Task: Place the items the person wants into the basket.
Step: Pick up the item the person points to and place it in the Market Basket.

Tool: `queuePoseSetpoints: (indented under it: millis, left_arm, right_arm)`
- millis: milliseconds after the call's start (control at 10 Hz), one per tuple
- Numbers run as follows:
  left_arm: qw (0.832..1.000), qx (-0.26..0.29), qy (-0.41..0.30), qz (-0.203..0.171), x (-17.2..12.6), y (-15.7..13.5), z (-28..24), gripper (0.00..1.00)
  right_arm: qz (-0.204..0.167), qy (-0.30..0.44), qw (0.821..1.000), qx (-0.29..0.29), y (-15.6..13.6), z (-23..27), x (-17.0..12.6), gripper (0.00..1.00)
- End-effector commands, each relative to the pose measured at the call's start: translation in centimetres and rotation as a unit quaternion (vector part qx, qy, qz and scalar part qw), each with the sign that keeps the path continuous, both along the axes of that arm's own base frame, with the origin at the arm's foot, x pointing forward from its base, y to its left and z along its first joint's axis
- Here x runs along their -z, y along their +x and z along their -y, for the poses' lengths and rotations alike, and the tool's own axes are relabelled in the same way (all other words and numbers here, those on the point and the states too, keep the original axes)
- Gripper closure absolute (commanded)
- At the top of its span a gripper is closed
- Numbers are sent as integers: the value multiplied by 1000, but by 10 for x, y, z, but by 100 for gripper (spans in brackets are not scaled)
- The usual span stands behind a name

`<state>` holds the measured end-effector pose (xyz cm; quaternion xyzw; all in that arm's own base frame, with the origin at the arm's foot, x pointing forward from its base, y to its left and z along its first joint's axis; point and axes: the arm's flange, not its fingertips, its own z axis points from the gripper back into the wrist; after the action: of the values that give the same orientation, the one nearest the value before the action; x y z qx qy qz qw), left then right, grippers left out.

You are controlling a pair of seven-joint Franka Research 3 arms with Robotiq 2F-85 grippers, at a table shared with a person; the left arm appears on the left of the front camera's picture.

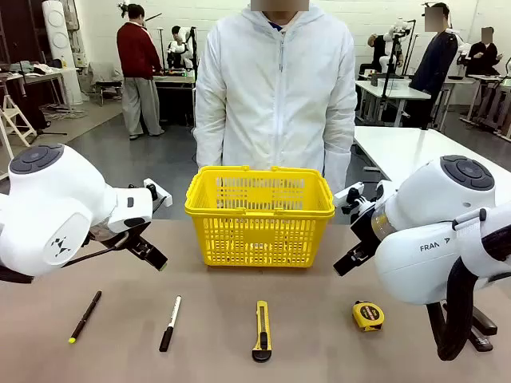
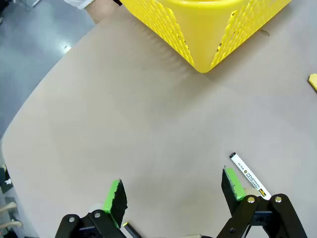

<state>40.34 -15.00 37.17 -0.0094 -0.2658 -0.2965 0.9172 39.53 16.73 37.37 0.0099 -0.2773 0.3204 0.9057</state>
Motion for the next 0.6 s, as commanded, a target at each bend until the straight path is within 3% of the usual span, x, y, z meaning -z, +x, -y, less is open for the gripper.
queuePoseSetpoints:
  millis: [0,500]
  left_arm:
    - [1000,0,0,0,0,0,0,0]
    - [1000,0,0,0,0,0,0,0]
  right_arm:
    - [0,0,1000,0,0,0,0,0]
    - [0,0,1000,0,0,0,0,0]
